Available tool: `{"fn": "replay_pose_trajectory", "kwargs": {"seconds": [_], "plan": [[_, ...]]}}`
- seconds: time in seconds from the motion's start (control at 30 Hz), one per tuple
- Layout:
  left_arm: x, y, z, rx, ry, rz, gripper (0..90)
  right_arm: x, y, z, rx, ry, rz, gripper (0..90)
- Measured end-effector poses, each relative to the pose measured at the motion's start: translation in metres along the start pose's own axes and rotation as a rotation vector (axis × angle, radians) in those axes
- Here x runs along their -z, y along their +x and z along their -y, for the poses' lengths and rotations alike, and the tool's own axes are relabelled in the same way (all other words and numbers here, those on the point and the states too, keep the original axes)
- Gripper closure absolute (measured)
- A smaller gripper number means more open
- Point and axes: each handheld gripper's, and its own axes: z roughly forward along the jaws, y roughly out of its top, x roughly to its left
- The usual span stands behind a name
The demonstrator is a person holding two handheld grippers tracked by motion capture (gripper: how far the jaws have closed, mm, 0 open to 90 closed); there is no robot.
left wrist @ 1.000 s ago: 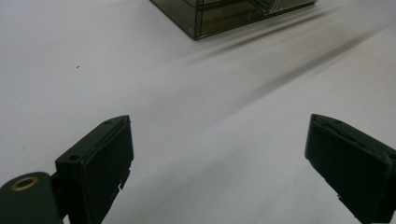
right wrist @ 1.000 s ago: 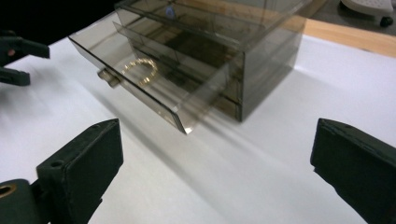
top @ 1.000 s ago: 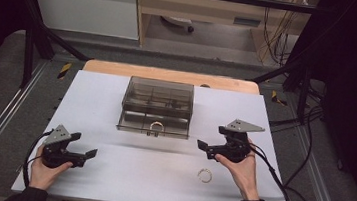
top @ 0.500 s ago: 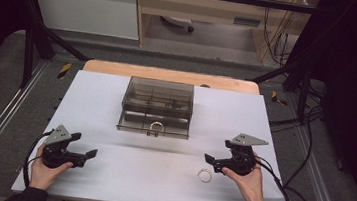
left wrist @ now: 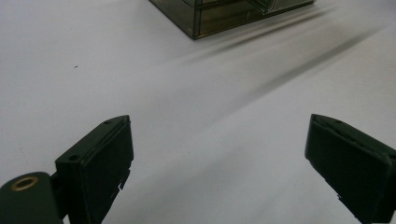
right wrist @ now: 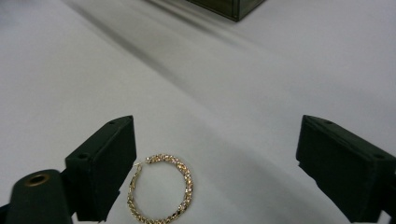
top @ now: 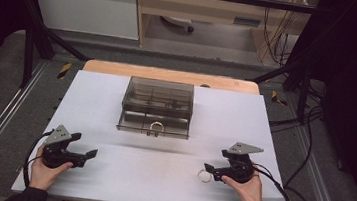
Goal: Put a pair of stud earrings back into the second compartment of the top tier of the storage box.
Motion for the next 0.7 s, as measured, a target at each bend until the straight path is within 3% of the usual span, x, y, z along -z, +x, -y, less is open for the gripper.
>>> {"fn": "replay_pose_trajectory", "kwargs": {"seconds": [0.3, 0.43, 0.7], "plan": [[0.001, 0.000, 0.000, -0.001, -0.002, 0.001, 7.7, -0.008, 0.004, 0.008, 0.036, 0.060, -0.012, 30.8], [0.001, 0.000, 0.000, 0.000, -0.005, 0.001, 7.7, -0.013, 0.006, 0.011, 0.058, 0.089, -0.034, 44.0], [0.001, 0.000, 0.000, -0.002, -0.003, 0.001, 7.7, -0.014, 0.009, 0.013, 0.077, 0.095, -0.046, 62.0]]}}
